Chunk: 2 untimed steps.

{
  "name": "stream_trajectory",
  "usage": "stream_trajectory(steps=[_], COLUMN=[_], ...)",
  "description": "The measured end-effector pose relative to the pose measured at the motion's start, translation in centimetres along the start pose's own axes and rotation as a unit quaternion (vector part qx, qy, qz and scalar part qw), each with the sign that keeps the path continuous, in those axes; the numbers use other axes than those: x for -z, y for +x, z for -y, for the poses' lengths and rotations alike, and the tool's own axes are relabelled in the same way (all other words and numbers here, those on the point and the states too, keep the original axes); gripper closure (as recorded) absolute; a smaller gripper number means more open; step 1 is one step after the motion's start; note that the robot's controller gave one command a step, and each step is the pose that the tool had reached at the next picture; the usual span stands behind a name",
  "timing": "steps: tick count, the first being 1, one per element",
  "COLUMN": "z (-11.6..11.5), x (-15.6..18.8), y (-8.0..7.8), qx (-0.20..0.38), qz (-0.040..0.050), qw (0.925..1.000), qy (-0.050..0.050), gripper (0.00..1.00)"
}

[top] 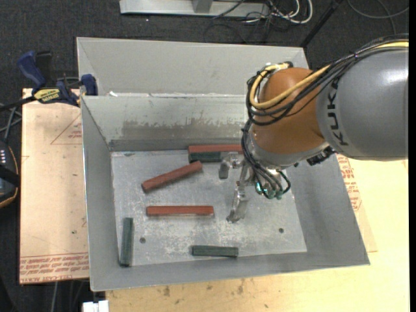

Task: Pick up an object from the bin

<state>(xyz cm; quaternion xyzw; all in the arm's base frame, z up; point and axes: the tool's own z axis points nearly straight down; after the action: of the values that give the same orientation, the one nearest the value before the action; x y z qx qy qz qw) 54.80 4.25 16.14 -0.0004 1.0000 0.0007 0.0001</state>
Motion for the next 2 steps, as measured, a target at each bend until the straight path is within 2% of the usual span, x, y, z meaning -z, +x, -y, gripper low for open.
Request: stream_trajectory(steps=[1,2], z=[-1.65,-1.61], x=[-8.91,-8.93], y=[-0.94,-0.94], qx=[0.031,0.031], qz=[0.0004,0.0003], qw=[0.9995,0.9995], qy=[0.000,0.000], gripper=[1.00,0.00])
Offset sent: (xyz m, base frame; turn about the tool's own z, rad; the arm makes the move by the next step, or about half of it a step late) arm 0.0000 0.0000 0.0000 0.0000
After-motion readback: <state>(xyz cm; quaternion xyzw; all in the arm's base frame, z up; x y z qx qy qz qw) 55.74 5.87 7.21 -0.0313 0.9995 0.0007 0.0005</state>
